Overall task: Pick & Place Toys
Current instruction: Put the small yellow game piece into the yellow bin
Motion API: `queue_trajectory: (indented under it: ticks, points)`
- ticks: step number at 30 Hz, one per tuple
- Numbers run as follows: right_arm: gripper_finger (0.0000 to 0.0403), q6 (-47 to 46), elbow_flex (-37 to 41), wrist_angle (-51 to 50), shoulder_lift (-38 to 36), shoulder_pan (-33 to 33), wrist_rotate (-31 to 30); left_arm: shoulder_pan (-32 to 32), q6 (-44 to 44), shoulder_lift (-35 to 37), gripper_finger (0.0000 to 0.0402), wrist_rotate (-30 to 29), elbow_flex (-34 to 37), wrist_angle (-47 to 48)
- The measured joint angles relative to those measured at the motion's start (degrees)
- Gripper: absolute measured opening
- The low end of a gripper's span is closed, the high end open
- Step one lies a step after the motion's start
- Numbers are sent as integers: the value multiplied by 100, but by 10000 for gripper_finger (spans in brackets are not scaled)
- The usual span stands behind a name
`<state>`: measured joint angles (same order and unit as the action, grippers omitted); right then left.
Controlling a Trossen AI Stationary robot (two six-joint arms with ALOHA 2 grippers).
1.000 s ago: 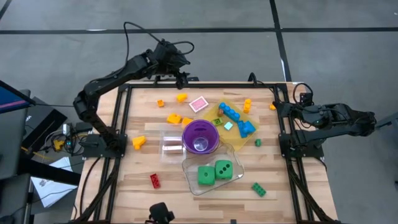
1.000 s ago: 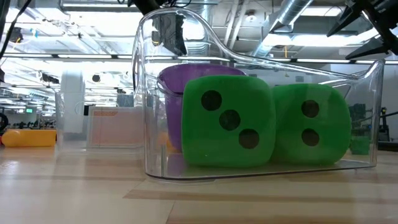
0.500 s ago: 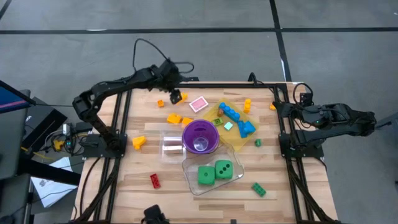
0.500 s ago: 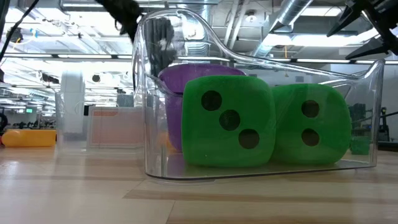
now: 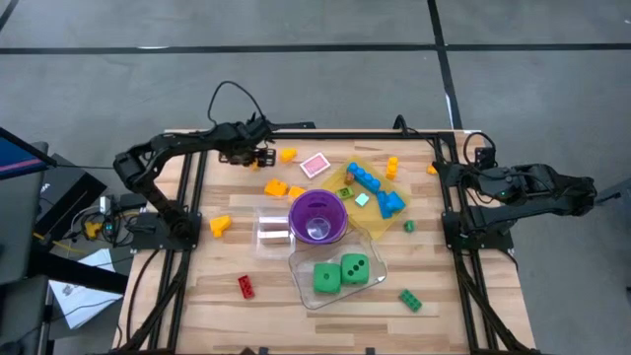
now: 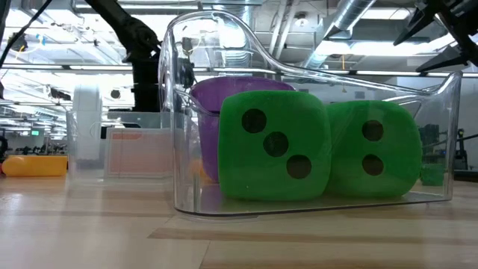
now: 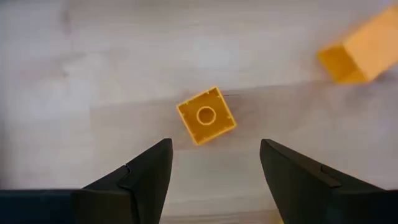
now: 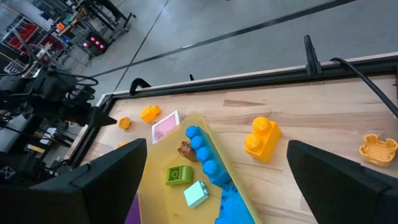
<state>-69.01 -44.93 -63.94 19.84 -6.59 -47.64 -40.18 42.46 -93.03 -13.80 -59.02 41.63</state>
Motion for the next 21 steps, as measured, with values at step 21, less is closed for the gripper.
queue_trajectory:
  ticks: [21]
  points:
    - [379,-8,1,4,0,-2,-4,-262,1079,-147,237,-271,-2,-416]
